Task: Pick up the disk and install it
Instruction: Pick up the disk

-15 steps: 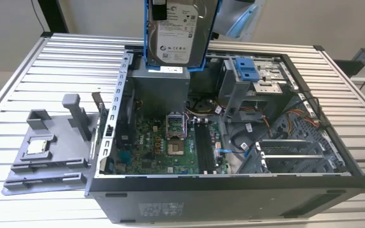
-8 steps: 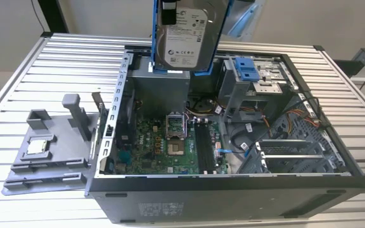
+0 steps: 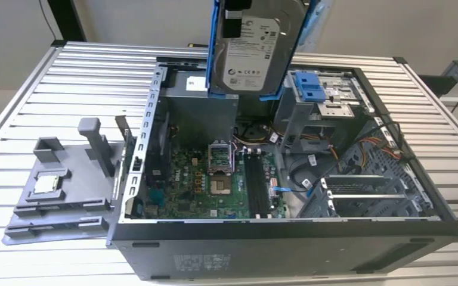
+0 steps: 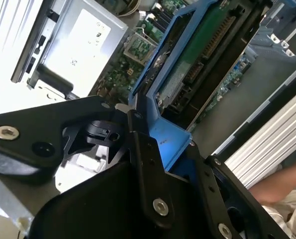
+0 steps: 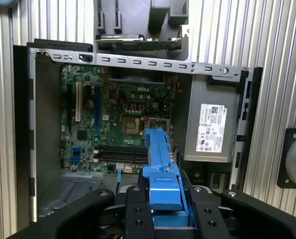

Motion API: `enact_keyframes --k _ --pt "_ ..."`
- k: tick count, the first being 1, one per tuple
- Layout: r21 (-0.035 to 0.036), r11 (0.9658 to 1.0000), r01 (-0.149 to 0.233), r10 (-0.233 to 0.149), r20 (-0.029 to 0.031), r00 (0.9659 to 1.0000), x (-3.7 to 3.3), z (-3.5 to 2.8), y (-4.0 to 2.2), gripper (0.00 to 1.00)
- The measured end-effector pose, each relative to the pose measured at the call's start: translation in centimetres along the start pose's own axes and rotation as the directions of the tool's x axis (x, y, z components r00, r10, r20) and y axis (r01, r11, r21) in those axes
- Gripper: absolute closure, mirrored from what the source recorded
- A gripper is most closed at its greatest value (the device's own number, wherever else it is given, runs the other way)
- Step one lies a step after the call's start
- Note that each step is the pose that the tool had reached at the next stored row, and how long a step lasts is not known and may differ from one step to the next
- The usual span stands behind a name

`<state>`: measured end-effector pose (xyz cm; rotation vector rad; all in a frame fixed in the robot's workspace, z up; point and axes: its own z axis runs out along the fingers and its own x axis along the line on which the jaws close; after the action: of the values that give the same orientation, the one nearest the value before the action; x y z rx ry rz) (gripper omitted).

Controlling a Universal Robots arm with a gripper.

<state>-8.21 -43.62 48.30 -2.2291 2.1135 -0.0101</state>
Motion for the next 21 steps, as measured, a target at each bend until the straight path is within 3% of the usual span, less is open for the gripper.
enact_keyframes --k 12,21 --pt "0.0001 1.0000 0.000 0.000 0.0002 1.0000 1.34 0.37 -4.53 1.00" --pt "0.0001 1.0000 0.000 0.000 0.0003 1.0000 2.64 0.42 -5.86 1.00"
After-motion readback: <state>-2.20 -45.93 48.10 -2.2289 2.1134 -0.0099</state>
